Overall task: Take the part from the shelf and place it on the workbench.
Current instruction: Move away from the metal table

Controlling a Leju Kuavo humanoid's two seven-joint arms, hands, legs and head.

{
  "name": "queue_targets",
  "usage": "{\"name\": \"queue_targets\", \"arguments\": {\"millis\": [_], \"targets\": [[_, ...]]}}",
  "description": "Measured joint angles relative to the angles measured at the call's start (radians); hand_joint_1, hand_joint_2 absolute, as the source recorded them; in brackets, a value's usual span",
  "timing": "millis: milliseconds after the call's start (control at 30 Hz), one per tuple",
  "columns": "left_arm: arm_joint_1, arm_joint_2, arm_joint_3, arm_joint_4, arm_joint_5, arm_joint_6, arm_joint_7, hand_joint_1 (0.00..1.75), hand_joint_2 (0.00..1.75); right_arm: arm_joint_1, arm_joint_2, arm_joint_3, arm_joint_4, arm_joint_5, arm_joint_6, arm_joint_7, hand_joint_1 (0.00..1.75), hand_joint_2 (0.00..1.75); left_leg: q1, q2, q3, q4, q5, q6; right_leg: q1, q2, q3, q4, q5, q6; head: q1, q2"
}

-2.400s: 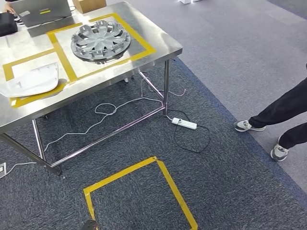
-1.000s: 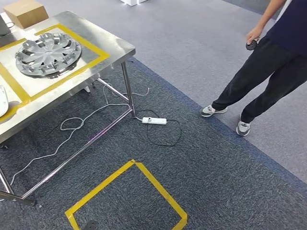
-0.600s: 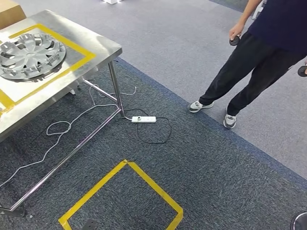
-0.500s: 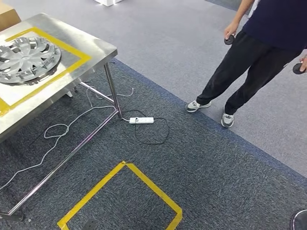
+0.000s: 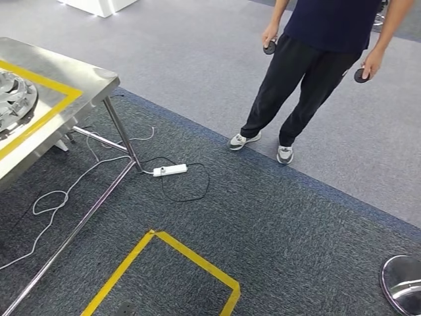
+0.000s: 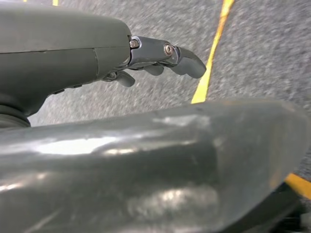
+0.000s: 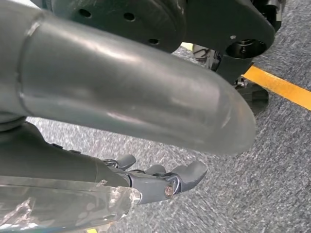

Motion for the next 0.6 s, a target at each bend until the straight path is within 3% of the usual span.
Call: {"name": "queue_targets", "arguments": {"millis": [67, 133, 167, 200, 267, 333, 367, 400, 500, 567, 600], "targets": [[-0.001, 0.0, 0.0, 0.0, 0.0, 0.0, 0.0, 0.0, 0.0, 0.0, 0.0, 0.0, 0.0, 0.0, 0.0, 0.0, 0.0, 0.0, 0.001, -0.019, 0.018, -0.044, 0.003, 0.006, 0.0, 0.016, -0.007, 0.001, 0.002, 0.012, 0.0, 0.0], [-0.001, 0.0, 0.001, 0.0, 0.0, 0.0, 0.0, 0.0, 0.0, 0.004, 0.0, 0.0, 0.0, 0.0, 0.0, 0.0, 0.0, 0.0, -0.001, -0.004, 0.018, -0.047, 0.006, 0.019, -0.004, 0.024, -0.015, -0.003, 0.005, 0.023, 0.0, 0.0], [-0.002, 0.0, 0.001, 0.0, 0.0, 0.0, 0.0, 0.0, 0.0, 0.006, 0.0, 0.0, 0.0, 0.001, 0.0, 0.0, 0.0, 0.0, 0.0, 0.004, 0.019, -0.049, 0.007, 0.027, -0.004, 0.01, -0.022, 0.005, -0.002, 0.028, 0.002, 0.0], [-0.002, 0.0, 0.002, 0.0, 0.0, 0.0, 0.0, 0.0, 0.0, 0.007, 0.0, 0.0, 0.0, 0.001, 0.0, 0.0, 0.0, 0.0, 0.0, 0.013, 0.019, -0.05, 0.009, 0.033, -0.003, -0.013, -0.036, 0.033, -0.02, 0.032, 0.005, 0.0], [-0.001, 0.0, 0.003, 0.0, 0.0, 0.0, 0.0, 0.0, 0.0, 0.004, 0.0, 0.0, 0.0, 0.001, 0.001, 0.001, 0.0, 0.0, -0.003, 0.035, 0.019, -0.051, 0.008, 0.042, -0.001, -0.064, -0.094, 0.154, -0.085, 0.037, 0.01, 0.0], [0.002, 0.0, 0.005, 0.0, 0.0, 0.0, -0.001, 0.0, 0.0, 0.001, 0.001, 0.0, 0.0, 0.001, 0.002, 0.001, 0.0, 0.0, -0.007, 0.059, 0.02, -0.051, 0.006, 0.045, -0.001, -0.08, -0.155, 0.28, -0.134, 0.039, 0.011, 0.0], [0.002, 0.001, 0.005, 0.0, 0.0, 0.0, -0.001, 0.0, 0.0, 0.002, 0.001, 0.0, 0.0, 0.001, 0.002, 0.001, 0.0, 0.0, -0.009, 0.07, 0.021, -0.05, 0.005, 0.046, -0.001, -0.082, -0.161, 0.297, -0.132, 0.039, 0.011, 0.0], [0.002, 0.001, 0.005, 0.0, 0.0, 0.0, -0.001, 0.0, 0.0, 0.004, 0.001, 0.0, 0.0, 0.001, 0.002, 0.001, 0.0, 0.0, -0.01, 0.079, 0.023, -0.05, 0.004, 0.046, -0.001, -0.084, -0.146, 0.27, -0.11, 0.036, 0.011, 0.0], [0.0, 0.0, 0.006, 0.0, 0.0, 0.0, 0.0, 0.0, 0.0, 0.003, 0.001, 0.0, 0.0, 0.001, 0.002, 0.001, 0.0, 0.0, -0.014, 0.102, 0.033, -0.049, -0.004, 0.038, 0.007, -0.127, -0.03, 0.063, -0.025, 0.023, 0.01, 0.0], [0.0, 0.0, 0.007, 0.0, 0.002, 0.0, 0.0, 0.0, 0.0, 0.0, 0.001, 0.0, 0.0, 0.001, 0.002, 0.001, 0.0, 0.0, -0.017, 0.115, 0.037, -0.049, -0.007, 0.029, 0.013, -0.144, 0.001, 0.007, -0.011, 0.016, 0.009, 0.0], [-0.001, 0.0, 0.007, 0.0, 0.003, 0.0, 0.0, 0.0, 0.0, 0.0, 0.001, 0.0, 0.0, 0.001, 0.002, 0.001, 0.0, 0.0, -0.018, 0.122, 0.038, -0.05, -0.008, 0.024, 0.015, -0.133, 0.0, 0.008, -0.01, 0.012, 0.008, 0.0]]}}
